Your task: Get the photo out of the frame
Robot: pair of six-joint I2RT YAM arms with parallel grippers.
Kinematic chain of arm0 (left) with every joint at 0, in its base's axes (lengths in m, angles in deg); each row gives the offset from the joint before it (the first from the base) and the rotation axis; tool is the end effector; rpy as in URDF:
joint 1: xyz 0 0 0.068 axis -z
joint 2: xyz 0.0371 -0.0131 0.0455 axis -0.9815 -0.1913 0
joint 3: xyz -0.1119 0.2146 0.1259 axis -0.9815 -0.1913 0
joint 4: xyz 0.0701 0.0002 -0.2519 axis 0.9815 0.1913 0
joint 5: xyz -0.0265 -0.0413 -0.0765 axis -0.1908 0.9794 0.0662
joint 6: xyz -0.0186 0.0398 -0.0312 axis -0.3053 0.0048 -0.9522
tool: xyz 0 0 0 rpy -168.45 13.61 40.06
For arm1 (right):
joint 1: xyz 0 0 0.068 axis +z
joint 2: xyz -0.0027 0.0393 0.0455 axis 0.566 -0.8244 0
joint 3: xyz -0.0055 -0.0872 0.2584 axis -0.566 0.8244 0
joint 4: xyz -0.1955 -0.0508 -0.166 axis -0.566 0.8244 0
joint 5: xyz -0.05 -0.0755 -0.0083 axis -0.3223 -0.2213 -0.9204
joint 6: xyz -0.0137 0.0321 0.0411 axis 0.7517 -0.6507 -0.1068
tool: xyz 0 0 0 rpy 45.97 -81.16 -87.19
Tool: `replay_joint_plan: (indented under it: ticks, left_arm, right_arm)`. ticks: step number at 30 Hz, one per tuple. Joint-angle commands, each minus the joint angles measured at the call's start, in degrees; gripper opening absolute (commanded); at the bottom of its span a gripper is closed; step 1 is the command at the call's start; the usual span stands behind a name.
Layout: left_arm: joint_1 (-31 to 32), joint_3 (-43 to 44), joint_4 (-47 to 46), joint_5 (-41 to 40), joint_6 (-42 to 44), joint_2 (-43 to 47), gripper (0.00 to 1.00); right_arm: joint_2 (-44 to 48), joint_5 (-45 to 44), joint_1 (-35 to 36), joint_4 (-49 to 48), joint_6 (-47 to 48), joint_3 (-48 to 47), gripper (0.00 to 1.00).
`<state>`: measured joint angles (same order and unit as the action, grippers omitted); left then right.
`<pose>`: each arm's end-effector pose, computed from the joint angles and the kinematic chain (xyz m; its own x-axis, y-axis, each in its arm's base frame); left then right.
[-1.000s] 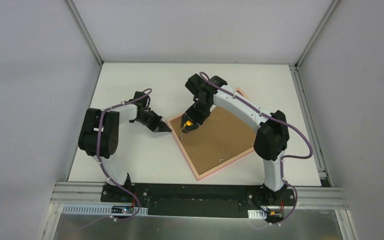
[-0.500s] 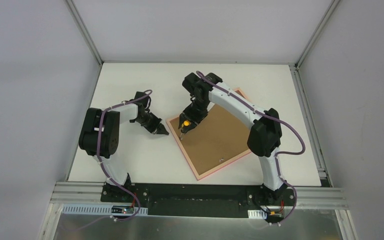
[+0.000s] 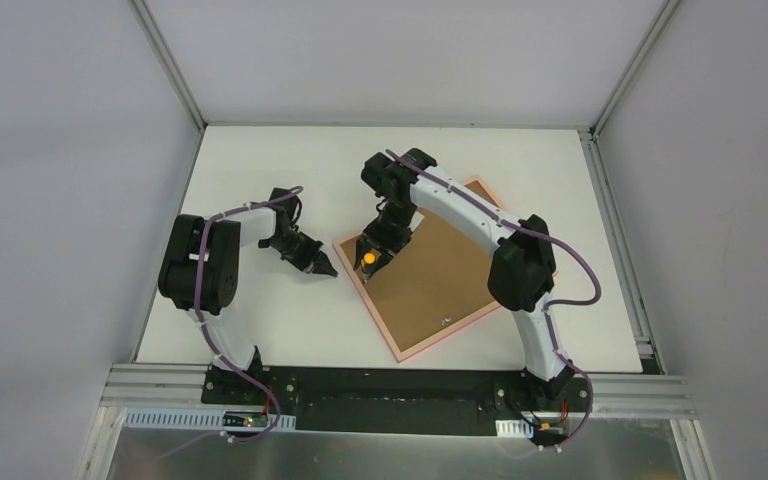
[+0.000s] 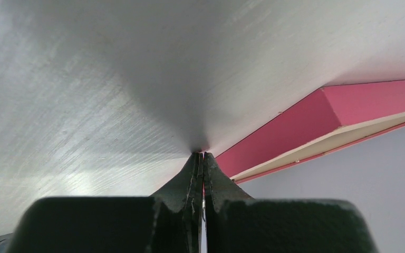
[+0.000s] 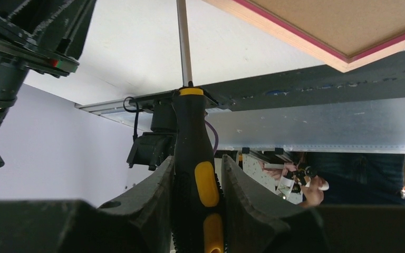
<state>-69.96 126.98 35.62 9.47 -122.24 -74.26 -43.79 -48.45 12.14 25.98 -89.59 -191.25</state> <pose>0.3046 -0.0645 0.1260 -0.6990 -0.6659 0.2606 -0.7028 0.5725 -0.4223 0.2807 0.3194 0.2702 -0.9406 0.1521 0.3037 0.2553 0.9063 0.3367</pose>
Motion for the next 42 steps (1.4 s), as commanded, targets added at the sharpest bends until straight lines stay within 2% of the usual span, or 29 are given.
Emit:
replay_joint_plan:
  ticks: [1, 6, 10, 14, 17, 20, 21, 26, 33, 35, 40, 42]
  left_arm:
    - [0.30, -0.30, 3.88, -10.30, 4.04, -0.96, 0.00]
    - [0.31, 1.29, 3.88, -10.70, 7.17, 0.61, 0.00]
    - [0.30, 2.91, 3.79, -7.70, 11.23, 2.35, 0.00]
    - [0.30, 2.98, 2.78, -2.04, 14.20, 7.75, 0.36]
    - [0.41, 0.68, -1.54, 5.31, 11.88, 11.89, 0.59]
    - [1.51, -2.72, -7.61, 11.12, 5.77, 14.83, 0.73]
    - [2.08, -3.50, -9.48, 11.99, 3.54, 15.21, 0.75]
    - [5.57, -6.05, -16.74, 12.82, -5.19, 13.72, 0.76]
    - [8.10, -6.79, -17.31, 7.23, -9.38, 10.98, 0.55]
    - [8.27, -6.67, -17.26, 5.58, -9.39, 10.20, 0.51]
    - [8.80, -7.08, -16.86, 1.19, -7.76, 7.98, 0.59]
    - [9.10, -6.83, -16.82, 1.04, -7.21, 5.90, 0.59]
  right_arm:
    - [1.68, -0.67, -0.71, 10.72, -1.39, 2.49, 0.00]
    - [3.16, -2.81, -1.83, 11.94, -1.95, 1.05, 0.00]
    - [4.57, -5.83, -2.70, 15.04, 0.80, 0.84, 0.00]
    - [6.96, -6.68, -3.48, 14.27, 0.78, 1.24, 0.00]
    - [7.88, -6.08, -3.54, 12.52, 0.17, 1.14, 0.00]
    - [9.82, -4.42, -3.47, 8.04, -0.73, 1.58, 0.00]
    - [10.52, -3.76, -3.53, 6.26, -0.95, 2.01, 0.00]
    - [13.57, -2.95, -3.68, 0.88, -2.38, 7.30, 0.00]
    - [16.34, -3.66, -4.24, -6.25, -3.80, 13.89, 0.00]
    - [16.92, -2.56, -4.23, -8.87, -4.68, 15.84, 0.00]
    - [16.91, -2.63, -4.15, -10.55, -5.70, 16.01, 0.00]
    - [16.69, -2.71, -4.15, -10.57, -5.87, 15.54, 0.00]
